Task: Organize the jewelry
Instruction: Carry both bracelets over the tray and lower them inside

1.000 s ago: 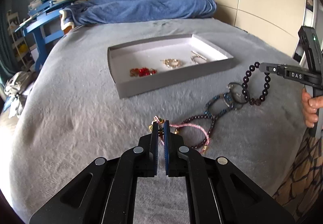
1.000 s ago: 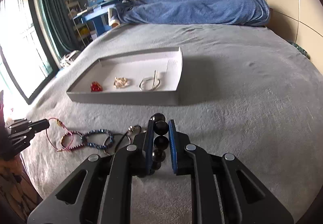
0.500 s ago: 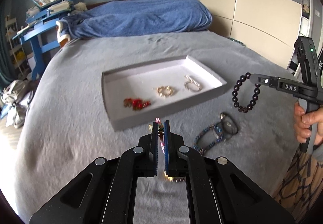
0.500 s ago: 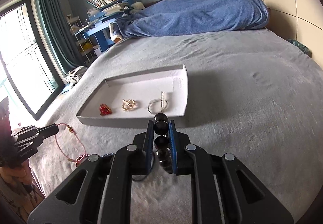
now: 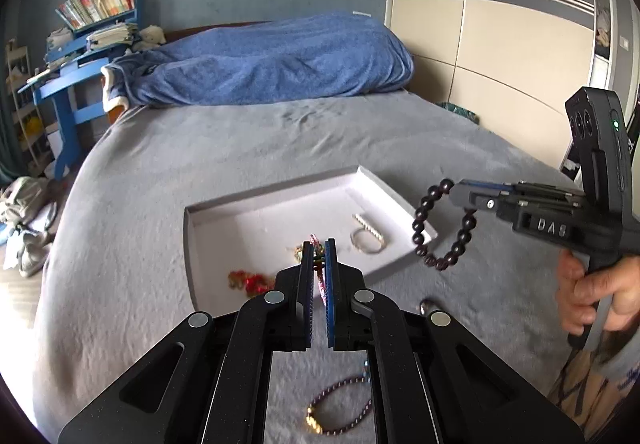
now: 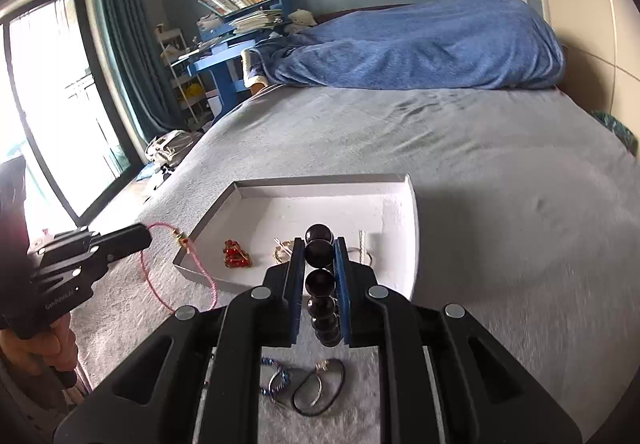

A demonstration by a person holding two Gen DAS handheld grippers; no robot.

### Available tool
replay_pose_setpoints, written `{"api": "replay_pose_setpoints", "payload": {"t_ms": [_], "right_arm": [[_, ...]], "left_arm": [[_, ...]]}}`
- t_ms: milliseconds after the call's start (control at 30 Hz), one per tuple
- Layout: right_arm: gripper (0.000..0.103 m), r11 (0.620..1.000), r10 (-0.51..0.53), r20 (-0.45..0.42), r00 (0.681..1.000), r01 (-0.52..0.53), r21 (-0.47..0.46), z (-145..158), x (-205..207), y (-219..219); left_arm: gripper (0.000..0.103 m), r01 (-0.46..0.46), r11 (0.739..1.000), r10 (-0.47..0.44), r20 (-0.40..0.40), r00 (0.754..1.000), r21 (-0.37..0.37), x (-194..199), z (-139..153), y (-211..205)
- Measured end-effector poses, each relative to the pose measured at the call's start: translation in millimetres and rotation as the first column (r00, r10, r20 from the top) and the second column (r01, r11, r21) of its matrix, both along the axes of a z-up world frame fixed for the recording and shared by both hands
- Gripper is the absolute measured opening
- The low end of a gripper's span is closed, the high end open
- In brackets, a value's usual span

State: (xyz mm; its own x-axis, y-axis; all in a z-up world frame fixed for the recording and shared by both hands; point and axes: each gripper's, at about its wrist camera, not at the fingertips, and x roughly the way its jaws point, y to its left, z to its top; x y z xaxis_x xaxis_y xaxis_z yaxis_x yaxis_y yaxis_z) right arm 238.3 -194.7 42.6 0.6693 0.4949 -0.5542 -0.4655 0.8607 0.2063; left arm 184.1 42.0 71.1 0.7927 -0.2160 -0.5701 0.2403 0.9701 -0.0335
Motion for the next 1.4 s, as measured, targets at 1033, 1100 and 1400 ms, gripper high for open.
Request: {"api": "replay_pose_setpoints", "payload": {"t_ms": [1033,1100,1400], "right_arm": [[0.014,0.996,0.052,-0.159,0.986,-0.061,-0.057,-41,79,71],[0.014,0.996,0.045,-0.172,0.984,-0.057,-0.068,-47,85,71],[0.014,0.988,-0.027,-0.200,0.979,-0.004,-0.152,-65,99,58]], "left_arm": [[0.006,-0.070,0.995,0.060,-0.137,0.989,-0.074,107,-37,11],[0.006,-0.065,0.995,0.054,-0.148,0.988,-0.070,112,-43,8],[0.006,-0.059,0.998,0.057,-0.212,0.976,-0.003,135,-80,-1]]}}
